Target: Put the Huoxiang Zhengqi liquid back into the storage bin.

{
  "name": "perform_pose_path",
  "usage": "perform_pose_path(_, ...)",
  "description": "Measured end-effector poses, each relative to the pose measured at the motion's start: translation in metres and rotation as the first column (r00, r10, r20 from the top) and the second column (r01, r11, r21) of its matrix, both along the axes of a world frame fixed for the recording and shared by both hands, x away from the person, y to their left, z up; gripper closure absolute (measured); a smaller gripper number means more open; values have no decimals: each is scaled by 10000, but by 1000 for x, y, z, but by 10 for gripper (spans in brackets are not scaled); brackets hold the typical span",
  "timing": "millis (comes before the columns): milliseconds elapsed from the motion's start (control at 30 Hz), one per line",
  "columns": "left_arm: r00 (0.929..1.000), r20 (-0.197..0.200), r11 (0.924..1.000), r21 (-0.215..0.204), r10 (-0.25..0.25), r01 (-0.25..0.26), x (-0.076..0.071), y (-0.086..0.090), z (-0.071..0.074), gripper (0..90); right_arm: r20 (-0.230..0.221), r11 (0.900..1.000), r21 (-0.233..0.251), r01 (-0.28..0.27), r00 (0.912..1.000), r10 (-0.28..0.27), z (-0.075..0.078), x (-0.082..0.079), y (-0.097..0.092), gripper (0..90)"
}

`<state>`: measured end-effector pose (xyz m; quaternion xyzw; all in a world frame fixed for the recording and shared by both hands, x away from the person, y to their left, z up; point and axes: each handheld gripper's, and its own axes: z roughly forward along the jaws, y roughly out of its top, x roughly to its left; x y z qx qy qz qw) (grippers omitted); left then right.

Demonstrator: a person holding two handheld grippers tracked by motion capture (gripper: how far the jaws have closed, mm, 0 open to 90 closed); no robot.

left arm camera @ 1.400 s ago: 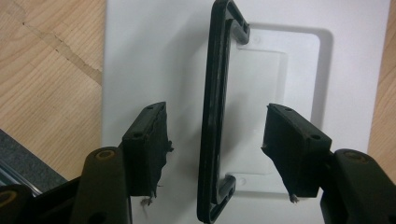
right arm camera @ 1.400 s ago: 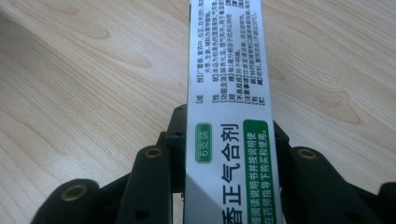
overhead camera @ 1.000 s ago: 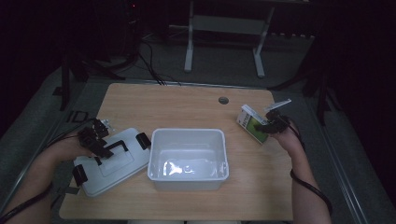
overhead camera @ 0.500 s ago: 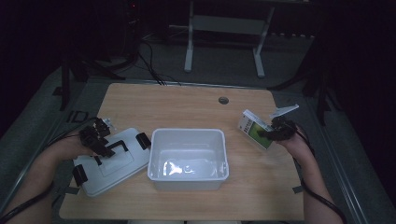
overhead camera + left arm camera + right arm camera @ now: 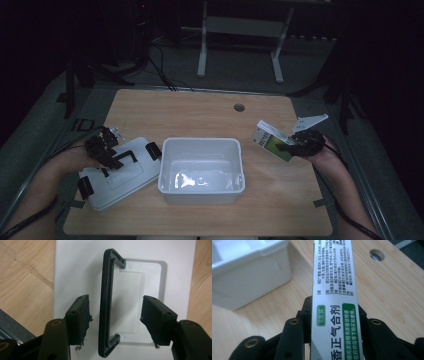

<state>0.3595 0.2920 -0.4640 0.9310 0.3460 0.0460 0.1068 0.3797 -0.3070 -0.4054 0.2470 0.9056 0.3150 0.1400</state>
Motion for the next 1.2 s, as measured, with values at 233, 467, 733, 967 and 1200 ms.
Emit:
perform_pose_path(233,10000,14,10000,47,0,0,-1,0,1,401,257,9963,292,-803,9965,796,22,-16,13,653)
perform_pose_path(467,10000,20,10000,68,-22,22,-2,-1,1,401,487,9811,675,-1811,9828,1780,42,-29,38,653)
perform_pose_path(733,10000,62,10000,11,-1,1,-4,0,2,401,513,9728,467,-2267,9732,2243,47,-36,64,653)
perform_pose_path(967,10000,1,10000,72,-16,16,-5,1,1,401,480,9532,712,-2937,9556,2908,52,-42,85,653)
perform_pose_path(1200,10000,20,9999,115,-53,53,-6,0,2,401,559,9219,709,-3808,9243,3775,54,-51,110,653)
